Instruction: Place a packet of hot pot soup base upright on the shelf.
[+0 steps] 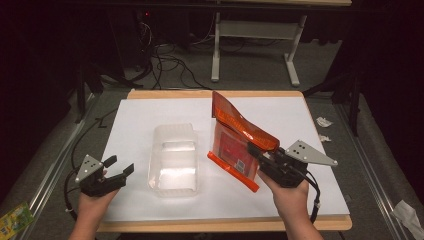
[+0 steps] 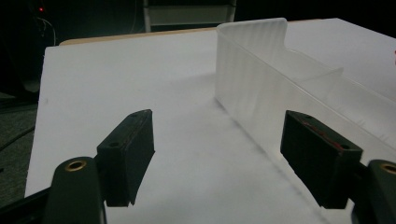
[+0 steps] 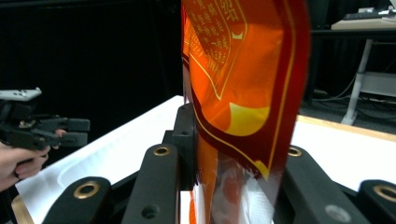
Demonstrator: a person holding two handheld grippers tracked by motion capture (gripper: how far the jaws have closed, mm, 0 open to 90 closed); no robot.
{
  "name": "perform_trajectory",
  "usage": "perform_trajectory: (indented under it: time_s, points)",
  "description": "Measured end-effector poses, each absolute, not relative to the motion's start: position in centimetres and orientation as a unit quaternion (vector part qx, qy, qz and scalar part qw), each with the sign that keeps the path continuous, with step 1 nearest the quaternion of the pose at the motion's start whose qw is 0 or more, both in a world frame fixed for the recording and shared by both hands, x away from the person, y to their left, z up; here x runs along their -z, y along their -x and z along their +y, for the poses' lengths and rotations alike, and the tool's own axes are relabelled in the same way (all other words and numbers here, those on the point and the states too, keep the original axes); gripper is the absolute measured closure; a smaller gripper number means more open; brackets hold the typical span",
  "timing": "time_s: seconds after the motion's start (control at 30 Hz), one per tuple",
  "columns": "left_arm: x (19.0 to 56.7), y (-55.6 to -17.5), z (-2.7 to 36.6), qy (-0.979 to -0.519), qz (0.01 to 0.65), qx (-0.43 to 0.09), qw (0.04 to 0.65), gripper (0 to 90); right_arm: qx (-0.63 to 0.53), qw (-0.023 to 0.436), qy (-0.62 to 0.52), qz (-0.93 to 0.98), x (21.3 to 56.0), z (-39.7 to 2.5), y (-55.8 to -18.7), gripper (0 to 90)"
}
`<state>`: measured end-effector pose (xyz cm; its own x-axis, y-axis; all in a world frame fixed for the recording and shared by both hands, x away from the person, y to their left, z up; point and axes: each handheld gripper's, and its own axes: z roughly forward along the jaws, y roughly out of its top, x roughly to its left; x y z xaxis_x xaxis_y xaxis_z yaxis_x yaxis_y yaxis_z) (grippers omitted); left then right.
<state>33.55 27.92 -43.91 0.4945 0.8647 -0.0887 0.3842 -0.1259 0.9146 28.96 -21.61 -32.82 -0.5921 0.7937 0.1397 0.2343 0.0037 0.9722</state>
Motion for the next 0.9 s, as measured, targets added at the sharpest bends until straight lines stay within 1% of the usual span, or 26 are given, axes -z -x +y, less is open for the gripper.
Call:
perform_trajectory:
  time_s: [0.37, 0.67, 0.9]
  points:
    - [43.9, -33.6, 28.0, -0.707, 0.44, -0.246, 0.497, 26.5, -0.612, 0.22, -0.36, 0.669, 31.5, -17.2, -30.3, 72.8]
    - [43.8, -33.6, 28.0, -0.707, 0.438, -0.247, 0.497, 26.4, -0.624, 0.204, -0.353, 0.667, 31.7, -13.2, -31.8, 72.8]
    - [43.8, -33.6, 28.0, -0.705, 0.438, -0.248, 0.499, 26.4, -0.62, 0.2, -0.351, 0.673, 32.2, -10.7, -32.5, 72.8]
